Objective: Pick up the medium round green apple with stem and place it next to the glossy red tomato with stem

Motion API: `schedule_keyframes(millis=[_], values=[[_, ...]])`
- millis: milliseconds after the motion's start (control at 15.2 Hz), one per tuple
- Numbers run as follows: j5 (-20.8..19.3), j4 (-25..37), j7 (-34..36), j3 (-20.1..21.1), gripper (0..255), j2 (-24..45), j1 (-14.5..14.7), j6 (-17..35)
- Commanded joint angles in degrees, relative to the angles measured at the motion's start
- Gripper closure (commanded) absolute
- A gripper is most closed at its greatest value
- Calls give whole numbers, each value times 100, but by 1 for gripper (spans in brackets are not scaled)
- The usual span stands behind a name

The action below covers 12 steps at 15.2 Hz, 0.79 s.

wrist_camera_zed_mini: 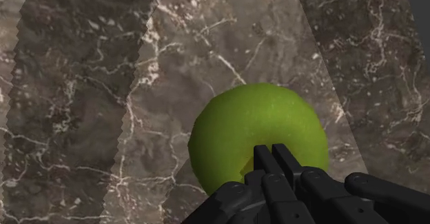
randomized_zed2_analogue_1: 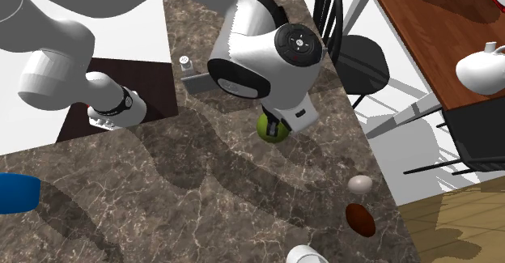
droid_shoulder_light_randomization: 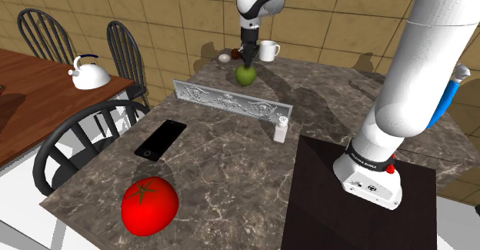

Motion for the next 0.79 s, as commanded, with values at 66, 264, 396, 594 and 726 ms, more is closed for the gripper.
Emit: schedule_keyframes(millis=[66,264,396,594,726], values=[[-22,138,25,-2,255,-84,5,-222],[-42,275,43,-4,255,-164,7,-437],[-54,372,54,-6,255,-212,8,-581],[-70,529,70,-7,255,-275,9,-799],[-79,639,79,-8,255,-311,10,-945]])
